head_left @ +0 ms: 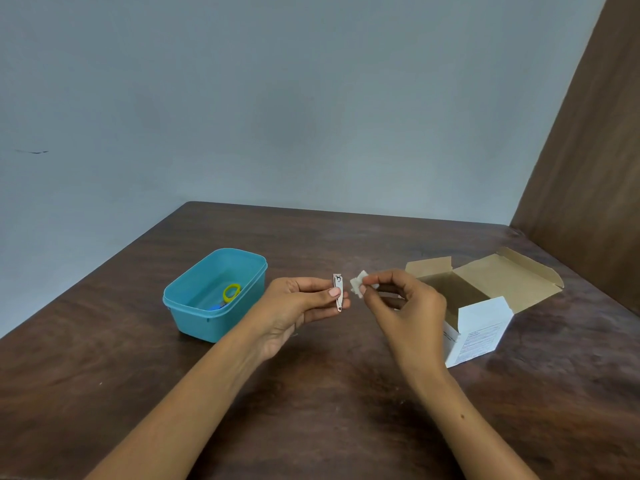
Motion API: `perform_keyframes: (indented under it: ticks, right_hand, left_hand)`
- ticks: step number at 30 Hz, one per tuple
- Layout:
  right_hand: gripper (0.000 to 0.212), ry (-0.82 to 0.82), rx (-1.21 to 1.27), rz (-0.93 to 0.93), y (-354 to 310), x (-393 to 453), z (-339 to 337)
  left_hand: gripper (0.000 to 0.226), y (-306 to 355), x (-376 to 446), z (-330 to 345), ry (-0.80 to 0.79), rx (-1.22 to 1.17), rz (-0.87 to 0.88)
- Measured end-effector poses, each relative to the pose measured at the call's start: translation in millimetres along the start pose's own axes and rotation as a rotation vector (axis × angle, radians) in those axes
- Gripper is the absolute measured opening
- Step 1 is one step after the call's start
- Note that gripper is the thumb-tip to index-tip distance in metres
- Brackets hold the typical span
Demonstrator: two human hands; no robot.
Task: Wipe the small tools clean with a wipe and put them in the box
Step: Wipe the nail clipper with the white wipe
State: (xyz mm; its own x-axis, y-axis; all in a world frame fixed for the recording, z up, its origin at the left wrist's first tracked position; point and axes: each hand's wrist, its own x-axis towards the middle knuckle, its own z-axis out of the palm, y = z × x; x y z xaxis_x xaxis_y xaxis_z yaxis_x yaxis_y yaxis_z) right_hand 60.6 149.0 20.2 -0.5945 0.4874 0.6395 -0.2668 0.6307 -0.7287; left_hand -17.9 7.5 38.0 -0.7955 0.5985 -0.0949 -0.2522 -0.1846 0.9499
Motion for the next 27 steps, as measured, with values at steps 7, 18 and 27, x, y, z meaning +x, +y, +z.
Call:
perform_keyframes:
  ticks: [7,18,27]
  right_hand:
    - [0.015,0.042,-0.151,-0.241,0.7,-2.1,3.4]
    - [0.008,-0.111,-0.212,-0.416,5.5,-4.6,4.2]
    - [0.014,-0.112,-0.316,-0.469,11.2,-1.1,4.9]
  left_hand:
    - [0.016,-2.2,-0.3,2.6,0.076,0.044,0.038]
    - [0.025,-4.2,0.0,-2.1,0.089,0.142,0.147]
    - [0.028,-7.8,-0.7,0.4,0.071,0.313,0.187]
